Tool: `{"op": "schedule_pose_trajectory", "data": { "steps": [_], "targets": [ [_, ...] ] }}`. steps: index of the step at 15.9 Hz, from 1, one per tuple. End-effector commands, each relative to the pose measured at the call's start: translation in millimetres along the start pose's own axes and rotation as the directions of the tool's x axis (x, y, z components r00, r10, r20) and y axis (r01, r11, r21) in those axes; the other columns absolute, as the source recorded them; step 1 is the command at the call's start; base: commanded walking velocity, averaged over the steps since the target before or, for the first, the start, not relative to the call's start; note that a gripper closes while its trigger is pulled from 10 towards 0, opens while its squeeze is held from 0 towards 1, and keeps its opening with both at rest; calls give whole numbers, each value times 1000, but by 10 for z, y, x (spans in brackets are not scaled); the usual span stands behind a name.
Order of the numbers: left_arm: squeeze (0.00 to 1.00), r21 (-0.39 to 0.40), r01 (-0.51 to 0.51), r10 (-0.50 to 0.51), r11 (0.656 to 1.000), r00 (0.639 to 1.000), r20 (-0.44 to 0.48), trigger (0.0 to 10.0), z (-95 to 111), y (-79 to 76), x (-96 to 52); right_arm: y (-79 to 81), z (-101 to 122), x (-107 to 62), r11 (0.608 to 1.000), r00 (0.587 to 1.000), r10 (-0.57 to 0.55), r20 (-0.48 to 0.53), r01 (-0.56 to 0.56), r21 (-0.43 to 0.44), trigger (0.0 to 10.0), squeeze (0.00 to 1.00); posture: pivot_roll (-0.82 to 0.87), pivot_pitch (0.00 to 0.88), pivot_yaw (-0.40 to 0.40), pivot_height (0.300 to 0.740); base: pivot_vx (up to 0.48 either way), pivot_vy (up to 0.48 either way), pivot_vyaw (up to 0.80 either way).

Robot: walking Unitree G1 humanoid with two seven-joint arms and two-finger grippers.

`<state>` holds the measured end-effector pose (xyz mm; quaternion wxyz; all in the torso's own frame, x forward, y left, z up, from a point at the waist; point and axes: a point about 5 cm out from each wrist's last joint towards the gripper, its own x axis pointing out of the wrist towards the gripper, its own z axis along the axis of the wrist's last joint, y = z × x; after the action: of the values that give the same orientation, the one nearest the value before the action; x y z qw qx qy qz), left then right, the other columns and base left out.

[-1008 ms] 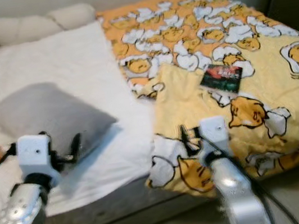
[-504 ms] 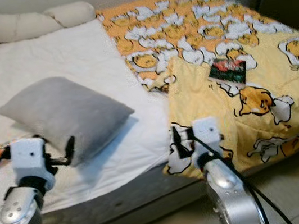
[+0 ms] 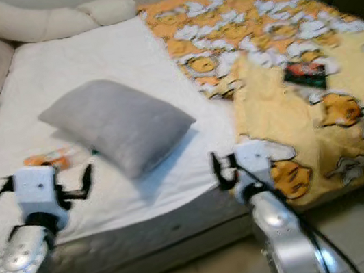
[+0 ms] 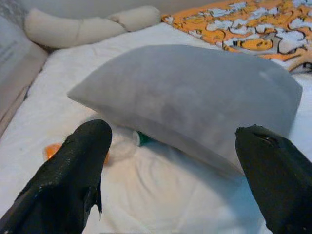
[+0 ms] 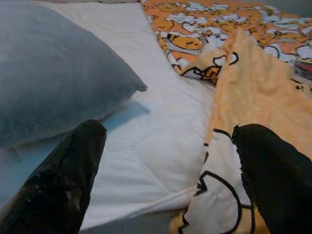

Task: Clean up the room

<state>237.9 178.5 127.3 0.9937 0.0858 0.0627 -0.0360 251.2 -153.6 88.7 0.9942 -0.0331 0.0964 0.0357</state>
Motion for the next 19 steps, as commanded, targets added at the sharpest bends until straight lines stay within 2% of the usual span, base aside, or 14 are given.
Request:
{"op": "schedule_pose_trajectory", "data": {
  "steps": [1, 10, 12, 15, 19],
  "targets": [
    [1000, 18, -18, 18, 1000, 1000, 3, 10000, 14, 47, -2, 30, 19, 14, 1000, 1000, 7, 8, -7, 8, 10000, 0, 50, 0, 39, 740, 0, 319, 0],
    [1000, 11, -18, 17, 1000, 1000, 6, 10000, 31, 42, 17, 37, 33, 32, 1000, 1000, -1, 16, 1, 22, 10000, 0, 45, 0, 55, 740, 0, 320, 0],
    [1000, -29, -25, 26, 999, 998, 50, 10000, 105, 34, 38, 45, 42, 35, 1000, 1000, 7, 18, -7, 16, 10000, 0, 38, 0, 60, 740, 0, 0, 0],
    [1000, -44, -31, 33, 999, 998, 45, 10000, 109, 30, 52, 58, 68, 47, 999, 999, 18, 30, -19, 32, 10000, 0, 38, 0, 56, 740, 0, 0, 0],
    [1000, -23, -24, 26, 999, 998, 66, 10000, 132, 42, 72, 89, 71, 63, 998, 999, 39, 33, -41, 40, 10000, 0, 45, 0, 53, 740, 0, 0, 0]
  ]
}}
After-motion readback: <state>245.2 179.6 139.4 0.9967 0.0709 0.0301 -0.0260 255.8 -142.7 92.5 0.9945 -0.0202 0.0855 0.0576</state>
